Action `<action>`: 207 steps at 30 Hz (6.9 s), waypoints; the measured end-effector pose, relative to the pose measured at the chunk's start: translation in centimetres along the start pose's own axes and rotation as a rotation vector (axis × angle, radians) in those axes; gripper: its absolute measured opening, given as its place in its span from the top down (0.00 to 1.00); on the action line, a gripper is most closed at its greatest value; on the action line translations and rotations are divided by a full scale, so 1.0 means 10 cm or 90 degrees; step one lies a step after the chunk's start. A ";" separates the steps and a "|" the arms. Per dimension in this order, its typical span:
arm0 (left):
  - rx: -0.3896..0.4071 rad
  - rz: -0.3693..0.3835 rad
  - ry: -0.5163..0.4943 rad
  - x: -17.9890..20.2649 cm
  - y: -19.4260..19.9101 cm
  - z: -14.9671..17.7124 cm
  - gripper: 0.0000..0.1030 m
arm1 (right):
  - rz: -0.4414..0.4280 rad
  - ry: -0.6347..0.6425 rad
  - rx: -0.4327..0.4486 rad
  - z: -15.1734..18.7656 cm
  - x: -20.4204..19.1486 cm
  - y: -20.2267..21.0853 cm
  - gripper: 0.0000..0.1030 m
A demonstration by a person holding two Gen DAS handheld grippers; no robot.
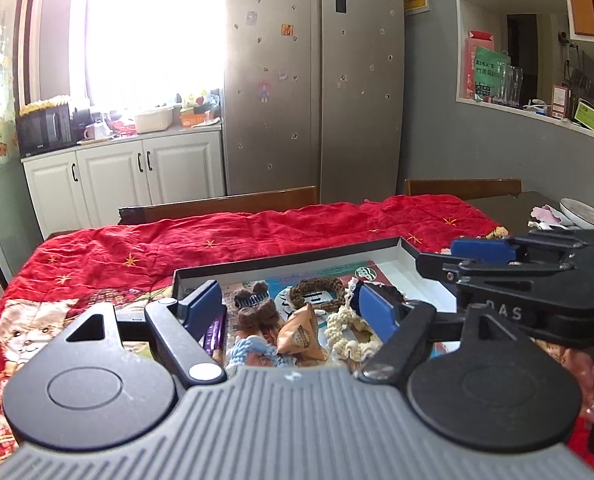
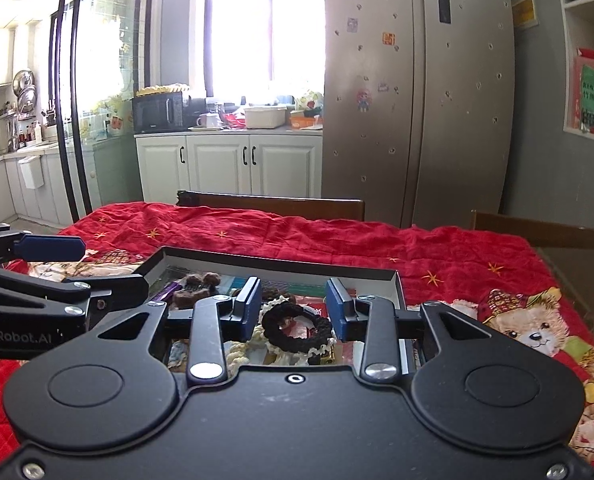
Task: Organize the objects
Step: 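Move both open tools back from the box toward the items on the bedspread, then grasp the brown paper packet with left tool while right tool grasps the brown pom-pom hair tie, then carry the paper packet with left tool while right tool carries the pom-pom tie over the box, then lower and release the paper packet with left tool while right tool releases the pom-pom tie in the box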
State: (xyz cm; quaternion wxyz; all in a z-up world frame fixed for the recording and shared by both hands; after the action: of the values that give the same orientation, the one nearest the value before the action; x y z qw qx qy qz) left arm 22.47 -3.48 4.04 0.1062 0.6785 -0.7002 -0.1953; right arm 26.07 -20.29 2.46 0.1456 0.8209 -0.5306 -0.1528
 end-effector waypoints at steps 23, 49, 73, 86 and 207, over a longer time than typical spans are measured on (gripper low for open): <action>-0.030 0.008 0.012 -0.19 0.41 0.58 0.16 | -0.051 0.025 -0.017 0.43 -0.56 0.60 0.62; -0.087 0.022 0.011 -0.28 0.14 0.99 0.16 | -0.105 0.028 -0.095 1.12 -0.70 0.22 0.56; -0.109 0.051 0.004 -0.05 0.04 1.09 0.36 | -0.159 0.014 -0.115 1.21 -0.74 0.13 0.68; -0.130 0.073 0.005 0.05 -0.03 1.13 0.49 | -0.098 0.012 -0.119 1.22 -0.61 0.23 0.71; -0.098 -0.033 0.066 -0.21 -1.24 0.40 0.56 | -0.086 -0.092 -0.043 0.36 0.07 -1.21 0.81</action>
State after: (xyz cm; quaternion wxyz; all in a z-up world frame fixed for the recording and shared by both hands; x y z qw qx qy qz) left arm 32.21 -0.95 -4.55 0.1890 0.6951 -0.6591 -0.2159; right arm 34.90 -16.39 -5.77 0.1238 0.8364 -0.4777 -0.2385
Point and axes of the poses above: each gripper's, at about its wrist camera, not at the fingertips, and y roughly against the way its jaws point, x to its right, z to its underside, the point moved 3 cm from there along -y, roughly the way its jaws point, and after that the axes turned 14 degrees about -z, right-handed, at the moved point
